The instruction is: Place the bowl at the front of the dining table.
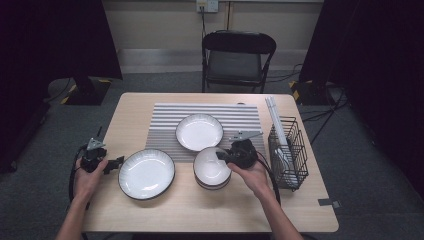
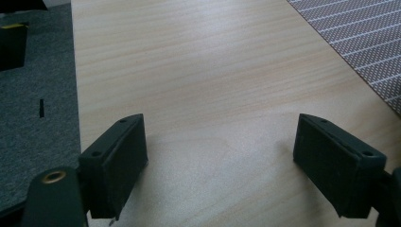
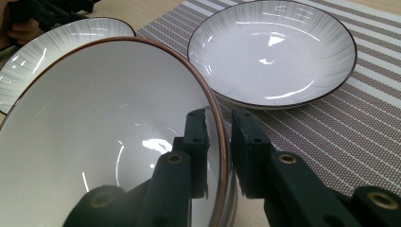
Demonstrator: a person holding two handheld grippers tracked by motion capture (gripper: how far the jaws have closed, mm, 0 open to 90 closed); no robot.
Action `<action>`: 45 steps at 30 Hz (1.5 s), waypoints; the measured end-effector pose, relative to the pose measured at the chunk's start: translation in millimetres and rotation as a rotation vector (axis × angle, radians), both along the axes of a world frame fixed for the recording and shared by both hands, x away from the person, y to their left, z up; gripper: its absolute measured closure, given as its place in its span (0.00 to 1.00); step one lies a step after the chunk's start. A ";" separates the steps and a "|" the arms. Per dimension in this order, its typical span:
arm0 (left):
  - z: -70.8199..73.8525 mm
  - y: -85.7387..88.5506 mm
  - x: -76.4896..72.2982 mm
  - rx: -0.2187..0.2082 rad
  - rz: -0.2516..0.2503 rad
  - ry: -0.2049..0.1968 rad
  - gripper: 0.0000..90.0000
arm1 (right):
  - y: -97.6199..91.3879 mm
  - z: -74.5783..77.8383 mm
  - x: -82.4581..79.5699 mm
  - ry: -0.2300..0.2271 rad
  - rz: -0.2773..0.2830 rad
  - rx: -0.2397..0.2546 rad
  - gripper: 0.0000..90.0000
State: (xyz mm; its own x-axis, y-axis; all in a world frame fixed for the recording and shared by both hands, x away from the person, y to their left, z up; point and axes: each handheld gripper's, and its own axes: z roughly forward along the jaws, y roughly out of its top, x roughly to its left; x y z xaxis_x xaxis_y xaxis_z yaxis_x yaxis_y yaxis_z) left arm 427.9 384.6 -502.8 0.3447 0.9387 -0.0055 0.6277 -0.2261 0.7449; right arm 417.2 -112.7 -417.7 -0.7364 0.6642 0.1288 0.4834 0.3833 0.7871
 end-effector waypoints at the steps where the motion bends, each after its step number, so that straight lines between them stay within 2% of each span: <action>1: 0.0 0.0 0.0 0.000 0.000 0.000 0.20 | -0.4 0.4 -0.5 -0.001 -0.001 0.000 0.86; 5: 0.0 0.0 0.0 0.000 0.000 0.000 0.20 | -1.5 1.9 -3.6 -0.018 -0.010 -0.009 0.88; 10: 0.0 0.0 0.2 -0.001 0.000 0.001 0.20 | -2.1 3.3 -4.2 -0.003 -0.021 -0.013 0.89; 13: -0.2 -0.1 0.2 -0.004 0.000 -0.001 0.19 | -0.2 3.4 -6.0 -0.022 -0.025 -0.036 0.90; 21: -0.2 -0.1 0.4 -0.005 0.000 0.000 0.19 | 1.8 4.1 -10.1 -0.048 -0.043 -0.051 0.90; 26: -0.1 0.0 0.4 -0.004 -0.001 0.002 0.19 | -0.4 9.0 -12.2 -0.058 -0.058 -0.011 0.91; 27: -0.3 -0.1 0.5 -0.006 -0.001 0.001 0.19 | -0.4 9.2 -12.1 -0.063 -0.057 -0.019 0.92; 34: -0.1 0.1 0.5 -0.004 -0.001 0.002 0.19 | -2.7 6.7 -10.4 -0.038 -0.062 0.010 0.92; 37: -0.2 0.1 0.5 -0.005 -0.003 0.002 0.19 | -4.9 6.7 -8.5 -0.018 -0.068 0.050 0.92; 45: -0.2 -0.2 0.8 -0.003 -0.002 0.003 0.19 | -8.3 7.2 -6.5 -0.005 -0.080 0.075 0.92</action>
